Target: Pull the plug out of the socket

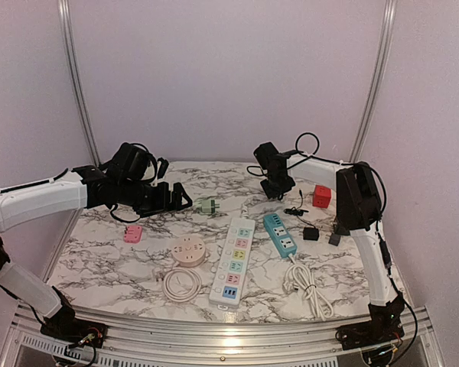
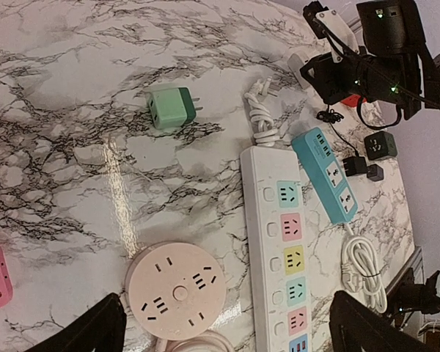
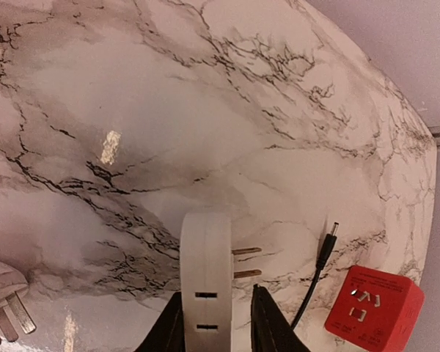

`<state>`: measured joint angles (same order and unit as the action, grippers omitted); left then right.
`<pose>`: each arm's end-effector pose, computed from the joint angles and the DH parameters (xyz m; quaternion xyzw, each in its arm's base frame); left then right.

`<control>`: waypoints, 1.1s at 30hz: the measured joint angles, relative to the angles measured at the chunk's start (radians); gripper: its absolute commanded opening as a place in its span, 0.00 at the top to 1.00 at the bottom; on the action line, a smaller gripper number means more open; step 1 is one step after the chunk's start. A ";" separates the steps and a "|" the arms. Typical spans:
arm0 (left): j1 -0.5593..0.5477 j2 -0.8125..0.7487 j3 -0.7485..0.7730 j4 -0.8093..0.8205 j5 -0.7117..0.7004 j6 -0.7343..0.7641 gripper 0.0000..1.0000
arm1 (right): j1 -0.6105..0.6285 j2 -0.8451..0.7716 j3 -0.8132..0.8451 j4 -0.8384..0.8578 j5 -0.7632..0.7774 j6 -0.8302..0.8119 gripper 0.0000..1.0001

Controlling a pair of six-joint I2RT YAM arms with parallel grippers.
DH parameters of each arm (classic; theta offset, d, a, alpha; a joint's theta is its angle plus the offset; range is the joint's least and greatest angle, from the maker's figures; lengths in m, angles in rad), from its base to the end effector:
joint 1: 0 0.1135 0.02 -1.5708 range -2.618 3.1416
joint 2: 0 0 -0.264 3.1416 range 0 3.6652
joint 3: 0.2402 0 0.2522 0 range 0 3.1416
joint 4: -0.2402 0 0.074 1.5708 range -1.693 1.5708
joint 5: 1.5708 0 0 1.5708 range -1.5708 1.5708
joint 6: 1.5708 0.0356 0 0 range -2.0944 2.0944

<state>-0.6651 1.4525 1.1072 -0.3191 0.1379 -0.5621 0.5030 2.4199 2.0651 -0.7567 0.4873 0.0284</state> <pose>0.2532 -0.2048 0.2818 0.0763 0.8942 -0.3022 0.3215 0.4597 0.2339 0.1645 -0.1688 0.9314 -0.1687 0.2748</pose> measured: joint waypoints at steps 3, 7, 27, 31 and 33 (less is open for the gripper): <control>0.000 0.000 0.000 0.000 0.001 -0.003 0.01 | 0.000 0.000 0.000 -0.001 -0.012 0.001 0.69; 0.000 0.000 0.000 0.000 0.001 -0.004 0.01 | 0.000 0.000 0.000 -0.002 -0.037 0.005 0.61; 0.000 -0.001 0.000 0.000 -0.038 -0.014 0.01 | -0.001 -0.178 -0.113 0.080 -0.217 0.058 0.17; 0.000 -0.021 -0.002 -0.002 -0.116 -0.009 0.01 | -0.001 -0.319 -0.266 0.160 -0.224 0.073 0.14; 0.003 -0.040 -0.003 -0.002 -0.165 0.003 0.01 | -0.001 -0.418 -0.372 0.219 -0.224 0.077 0.13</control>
<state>-0.6617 1.4128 1.1046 -0.3206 -0.0269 -0.5594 0.5022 2.0022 1.6928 -0.5381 0.2630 0.1059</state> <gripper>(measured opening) 0.988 0.859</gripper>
